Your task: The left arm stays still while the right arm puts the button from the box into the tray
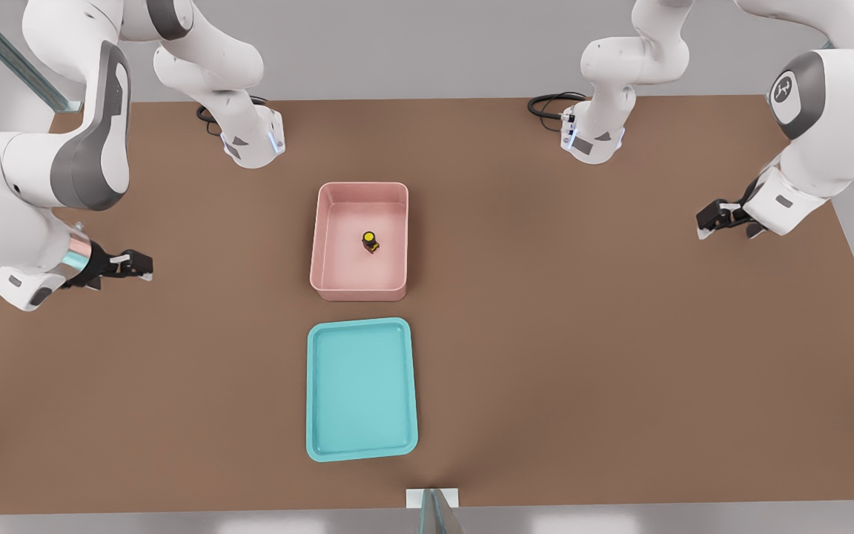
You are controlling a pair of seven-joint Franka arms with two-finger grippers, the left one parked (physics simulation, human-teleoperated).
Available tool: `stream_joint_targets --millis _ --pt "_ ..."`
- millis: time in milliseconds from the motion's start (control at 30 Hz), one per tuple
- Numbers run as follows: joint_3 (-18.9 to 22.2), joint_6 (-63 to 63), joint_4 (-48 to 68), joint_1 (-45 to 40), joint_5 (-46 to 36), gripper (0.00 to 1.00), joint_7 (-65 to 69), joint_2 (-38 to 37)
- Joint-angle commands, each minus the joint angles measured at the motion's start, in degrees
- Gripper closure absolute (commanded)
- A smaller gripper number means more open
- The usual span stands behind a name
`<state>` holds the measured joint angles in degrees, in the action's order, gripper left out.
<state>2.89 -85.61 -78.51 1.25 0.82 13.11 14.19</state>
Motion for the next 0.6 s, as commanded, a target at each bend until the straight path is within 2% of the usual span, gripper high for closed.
stream_joint_targets --millis 0,33,67,100,133,167,233,267,333,400,567 --pt "0.0 -0.7 0.0 0.0 0.0 0.0 8.4 0.1" --pt "-0.3 -0.5 0.2 0.7 0.1 0.0 8.4 0.9" --pt "-0.5 0.1 1.3 5.3 0.1 0.0 8.1 0.9" --pt "-0.5 1.5 1.3 18.9 6.5 0.0 6.6 2.5" --pt "-1.2 3.0 1.3 24.4 3.5 0.0 -2.3 3.8" --pt "-2.4 3.4 0.2 26.6 -7.0 0.0 -18.2 7.2" --pt "-3.1 -2.7 -0.5 30.0 -8.3 0.0 -20.6 11.6" --pt "-3.1 -14.8 -9.5 32.3 -8.0 0.0 -26.2 9.9" --pt "-3.4 -29.6 -22.5 34.7 -7.8 0.01 -24.1 7.4" --pt "-3.5 -37.9 -29.1 39.9 -7.8 0.01 -24.9 6.6" --pt "-4.2 -49.4 -38.5 43.1 -8.1 0.01 -25.1 6.3"
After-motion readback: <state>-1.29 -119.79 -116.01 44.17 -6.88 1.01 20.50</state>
